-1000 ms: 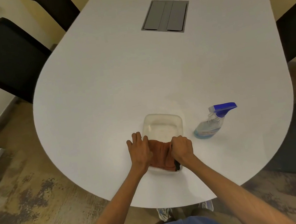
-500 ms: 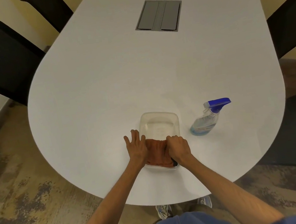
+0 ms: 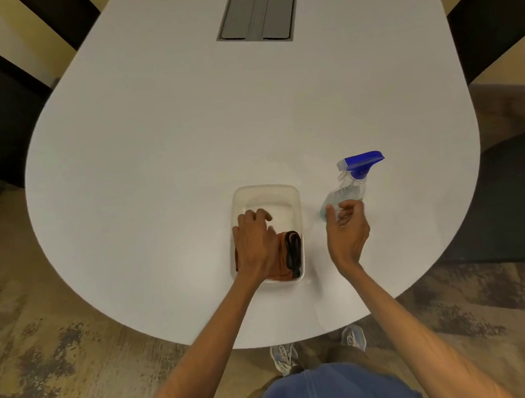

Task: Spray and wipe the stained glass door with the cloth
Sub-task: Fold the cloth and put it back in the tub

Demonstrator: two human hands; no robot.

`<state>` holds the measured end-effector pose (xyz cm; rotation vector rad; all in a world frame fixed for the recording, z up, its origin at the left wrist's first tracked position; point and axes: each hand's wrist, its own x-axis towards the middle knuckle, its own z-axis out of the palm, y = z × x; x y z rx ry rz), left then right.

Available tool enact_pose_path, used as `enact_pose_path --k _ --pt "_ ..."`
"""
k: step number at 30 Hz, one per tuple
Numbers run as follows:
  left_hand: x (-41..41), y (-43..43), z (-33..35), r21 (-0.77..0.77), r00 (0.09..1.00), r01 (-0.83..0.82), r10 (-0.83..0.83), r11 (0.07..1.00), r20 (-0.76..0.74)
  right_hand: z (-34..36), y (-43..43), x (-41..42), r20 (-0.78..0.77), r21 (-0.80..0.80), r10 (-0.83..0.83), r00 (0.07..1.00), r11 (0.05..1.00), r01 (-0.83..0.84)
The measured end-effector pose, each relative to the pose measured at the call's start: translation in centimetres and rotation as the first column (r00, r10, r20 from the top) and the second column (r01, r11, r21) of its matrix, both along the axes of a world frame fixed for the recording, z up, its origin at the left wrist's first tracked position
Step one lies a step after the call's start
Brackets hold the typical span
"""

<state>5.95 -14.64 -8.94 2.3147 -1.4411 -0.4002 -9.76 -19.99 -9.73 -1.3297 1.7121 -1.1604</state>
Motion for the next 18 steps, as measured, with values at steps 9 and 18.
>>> enact_pose_path --k 9,18 --pt "-8.0 -7.7 1.3 -0.082 0.887 0.226 -0.240 0.971 -0.394 2.5 -4.7 -4.0 -0.046 0.025 0.068 0.997 0.997 -0.067" --pt "-11.1 -10.0 0.3 -0.099 0.815 0.110 -0.147 0.989 -0.561 3.6 -6.2 -4.1 -0.069 0.125 0.243 0.968 0.964 -0.233"
